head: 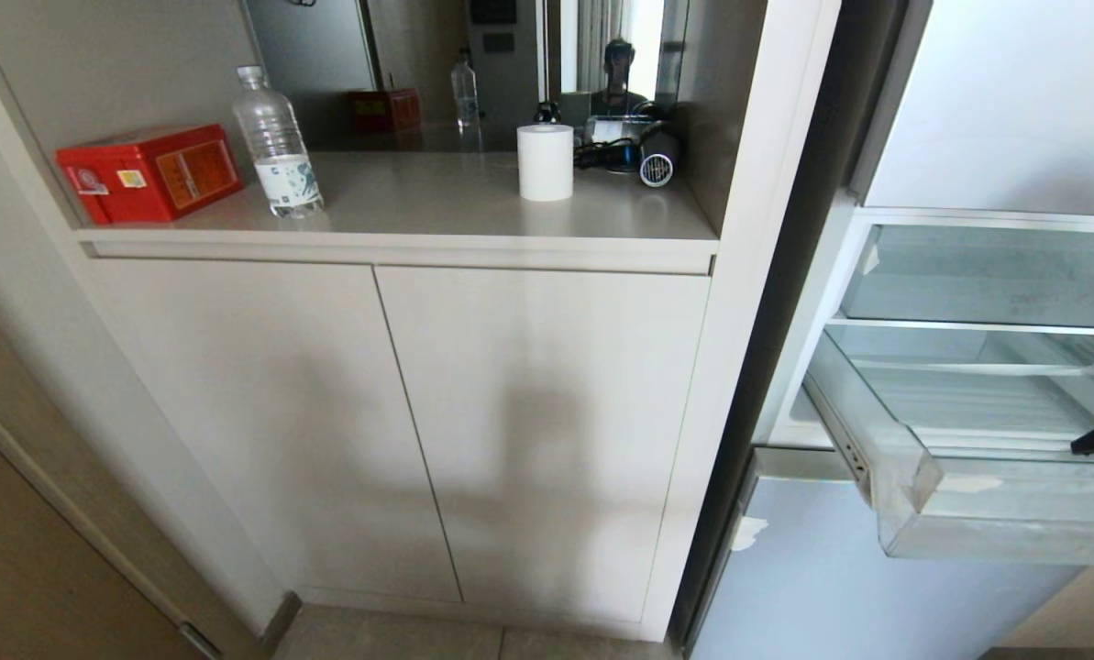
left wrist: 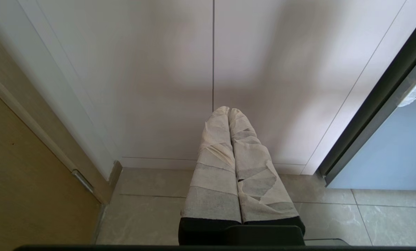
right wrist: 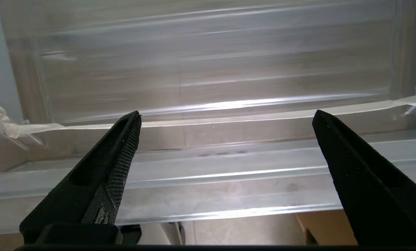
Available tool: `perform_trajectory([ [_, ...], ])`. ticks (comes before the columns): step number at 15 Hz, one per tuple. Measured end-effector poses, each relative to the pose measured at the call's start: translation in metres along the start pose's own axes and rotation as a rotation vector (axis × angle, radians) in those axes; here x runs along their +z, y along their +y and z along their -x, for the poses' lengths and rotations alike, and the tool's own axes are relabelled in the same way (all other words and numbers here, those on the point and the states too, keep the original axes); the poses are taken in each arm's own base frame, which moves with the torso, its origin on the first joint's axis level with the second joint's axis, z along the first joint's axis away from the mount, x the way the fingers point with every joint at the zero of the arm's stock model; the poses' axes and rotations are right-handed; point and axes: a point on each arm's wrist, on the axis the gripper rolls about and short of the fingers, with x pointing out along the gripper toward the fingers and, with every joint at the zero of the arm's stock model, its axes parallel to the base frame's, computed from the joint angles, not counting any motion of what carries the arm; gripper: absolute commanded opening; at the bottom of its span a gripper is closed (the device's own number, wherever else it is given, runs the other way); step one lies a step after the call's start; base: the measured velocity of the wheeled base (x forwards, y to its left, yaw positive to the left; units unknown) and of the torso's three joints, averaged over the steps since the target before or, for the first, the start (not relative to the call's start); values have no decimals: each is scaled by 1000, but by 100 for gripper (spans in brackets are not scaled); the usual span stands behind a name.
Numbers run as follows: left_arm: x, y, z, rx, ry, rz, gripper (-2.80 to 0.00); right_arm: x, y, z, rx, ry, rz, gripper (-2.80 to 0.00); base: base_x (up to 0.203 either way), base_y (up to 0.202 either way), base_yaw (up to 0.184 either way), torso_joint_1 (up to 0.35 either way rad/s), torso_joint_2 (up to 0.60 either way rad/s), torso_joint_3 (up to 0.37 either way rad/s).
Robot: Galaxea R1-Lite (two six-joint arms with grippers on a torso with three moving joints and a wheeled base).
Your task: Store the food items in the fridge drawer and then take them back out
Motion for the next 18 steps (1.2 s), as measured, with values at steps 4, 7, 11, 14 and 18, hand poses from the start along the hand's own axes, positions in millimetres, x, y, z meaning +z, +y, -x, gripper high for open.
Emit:
perform_trajectory([
  [4, 0, 0, 0, 0, 0, 0, -280, -10, -7, 8, -18, 8, -6, 0, 0, 0, 0, 0, 0, 0],
  [7, 0, 0, 0, 0, 0, 0, -280, -13, -8, 13, -25, -3, -10, 0, 0, 0, 0, 0, 0, 0],
  [11, 0, 0, 0, 0, 0, 0, -280, -9, -5, 17, -30, -30, 3, 0, 0, 0, 0, 0, 0, 0],
  [14, 0, 0, 0, 0, 0, 0, -280, -4, -6, 10, -37, -55, 22, 0, 0, 0, 0, 0, 0, 0],
  [18, 0, 0, 0, 0, 0, 0, -280, -10, -5, 8, -31, -31, 16, 0, 0, 0, 0, 0, 0, 0],
])
